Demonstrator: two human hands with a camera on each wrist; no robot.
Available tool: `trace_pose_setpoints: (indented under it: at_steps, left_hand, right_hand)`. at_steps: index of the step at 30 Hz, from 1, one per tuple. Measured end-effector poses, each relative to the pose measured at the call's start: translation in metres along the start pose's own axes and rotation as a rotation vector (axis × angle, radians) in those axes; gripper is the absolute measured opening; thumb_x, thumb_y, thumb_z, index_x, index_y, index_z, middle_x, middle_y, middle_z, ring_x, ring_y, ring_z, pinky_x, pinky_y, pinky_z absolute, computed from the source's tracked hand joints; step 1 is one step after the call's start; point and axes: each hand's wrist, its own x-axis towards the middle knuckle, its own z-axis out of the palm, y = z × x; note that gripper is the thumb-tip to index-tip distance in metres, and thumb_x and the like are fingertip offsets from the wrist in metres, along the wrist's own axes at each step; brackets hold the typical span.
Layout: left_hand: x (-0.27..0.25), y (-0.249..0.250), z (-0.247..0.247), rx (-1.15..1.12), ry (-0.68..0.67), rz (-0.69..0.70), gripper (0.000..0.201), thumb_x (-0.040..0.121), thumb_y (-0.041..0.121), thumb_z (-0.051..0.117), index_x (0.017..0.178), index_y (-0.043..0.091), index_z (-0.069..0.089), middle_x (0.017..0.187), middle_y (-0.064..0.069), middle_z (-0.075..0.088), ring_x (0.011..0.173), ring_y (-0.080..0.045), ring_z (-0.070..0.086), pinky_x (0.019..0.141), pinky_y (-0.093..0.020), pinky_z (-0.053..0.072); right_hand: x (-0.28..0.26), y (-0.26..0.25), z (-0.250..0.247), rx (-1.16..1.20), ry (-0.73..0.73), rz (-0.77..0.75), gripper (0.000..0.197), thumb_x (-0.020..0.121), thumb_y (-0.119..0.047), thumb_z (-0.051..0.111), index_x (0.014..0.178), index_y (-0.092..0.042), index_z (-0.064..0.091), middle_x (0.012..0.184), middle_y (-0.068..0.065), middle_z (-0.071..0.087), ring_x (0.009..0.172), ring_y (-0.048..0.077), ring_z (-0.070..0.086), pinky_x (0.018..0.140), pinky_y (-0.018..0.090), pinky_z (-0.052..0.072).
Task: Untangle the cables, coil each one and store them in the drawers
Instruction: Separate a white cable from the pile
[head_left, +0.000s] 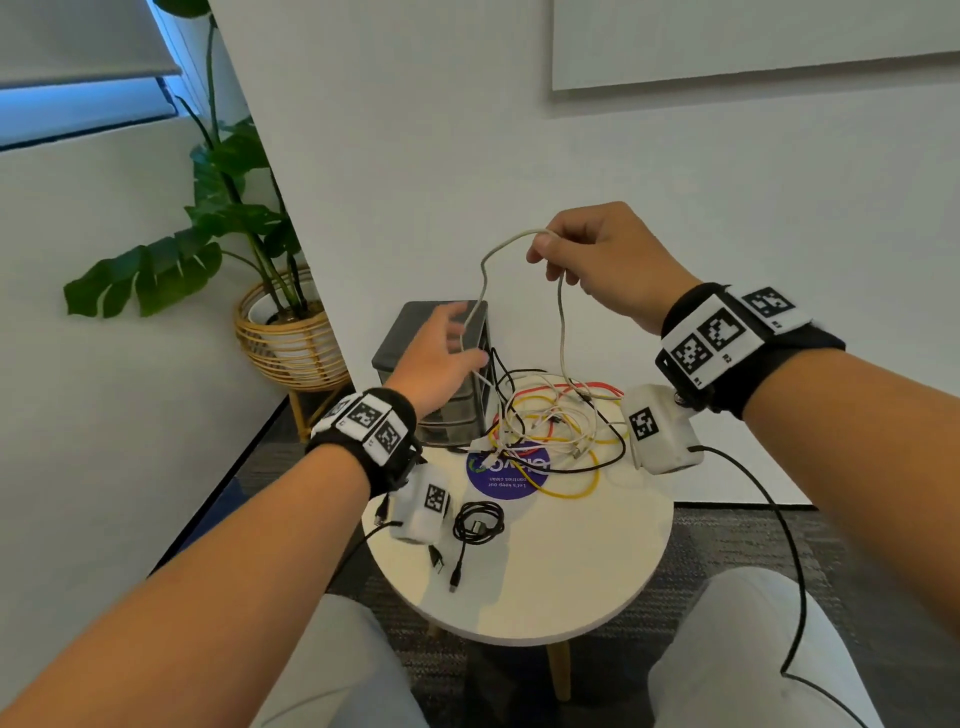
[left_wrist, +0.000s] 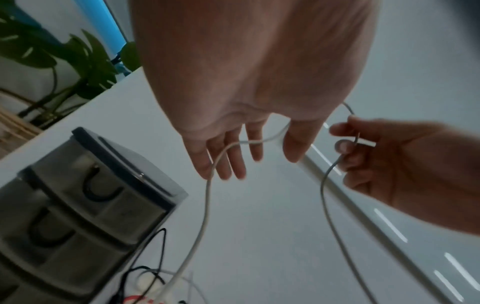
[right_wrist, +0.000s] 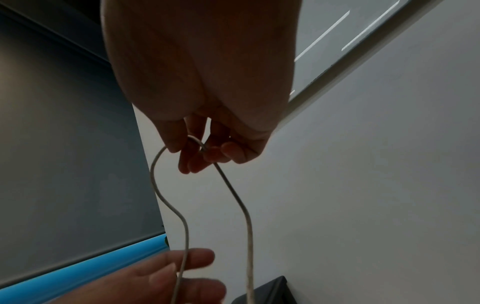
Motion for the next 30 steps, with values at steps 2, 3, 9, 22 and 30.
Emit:
trace_pose_setpoints:
  at_steps: [2, 3, 9, 22, 30]
  left_hand:
    - [0.000, 0.014, -0.001, -0.035, -0.031, 0.043, 0.041, 0.102, 0.024, 0.059, 0.143, 0.023, 0.050, 0.131, 0.004, 0.060, 0.119, -0.010, 0.056, 0.103, -0.033, 0.044]
    - [-0.001, 0.018, -0.001, -0.074, -0.040, 0.038, 0.030, 0.105, 0.026, 0.054, 0.134, 0.022, 0.057, 0.121, 0.003, 0.067, 0.114, -0.012, 0.063, 0.106, -0.038, 0.047]
    - [-0.017, 0.017, 0.008, -0.260, -0.161, -0.049, 0.035, 0.112, 0.025, 0.034, 0.120, 0.016, 0.067, 0.069, 0.001, 0.039, 0.054, -0.012, 0.046, 0.070, -0.036, 0.060]
    - [-0.035, 0.019, -0.026, -0.902, -0.273, -0.042, 0.035, 0.108, 0.027, 0.039, 0.090, 0.011, 0.063, 0.063, 0.005, 0.033, 0.048, -0.007, 0.028, 0.048, -0.023, 0.017]
    - [-0.027, 0.046, -0.038, -0.891, 0.114, 0.095, 0.033, 0.108, 0.020, 0.045, 0.134, 0.001, 0.055, 0.090, -0.011, 0.073, 0.062, -0.015, 0.064, 0.054, -0.020, 0.049]
  right_hand:
    - [0.004, -0.004, -0.001, 0.000, 0.004, -0.009, 0.024, 0.100, -0.031, 0.059, 0.088, -0.022, 0.078, 0.076, -0.002, 0.071, 0.074, 0.013, 0.061, 0.075, 0.033, 0.052]
    - [0.005, -0.006, -0.002, -0.001, 0.014, -0.010, 0.024, 0.100, -0.032, 0.059, 0.088, -0.022, 0.078, 0.075, -0.003, 0.071, 0.075, 0.012, 0.062, 0.077, 0.034, 0.052]
    - [0.010, 0.000, -0.018, -0.055, 0.155, 0.120, 0.031, 0.100, -0.033, 0.056, 0.082, -0.020, 0.077, 0.075, -0.005, 0.065, 0.065, 0.009, 0.053, 0.066, 0.026, 0.043]
    - [-0.009, 0.029, -0.019, -0.584, -0.070, 0.255, 0.030, 0.105, -0.021, 0.041, 0.108, -0.004, 0.065, 0.117, 0.017, 0.065, 0.103, 0.036, 0.057, 0.088, 0.041, 0.046]
    - [-0.057, 0.006, 0.046, -0.605, -0.763, -0.042, 0.041, 0.107, -0.049, 0.036, 0.094, -0.023, 0.065, 0.086, -0.008, 0.062, 0.085, 0.015, 0.058, 0.082, 0.035, 0.044]
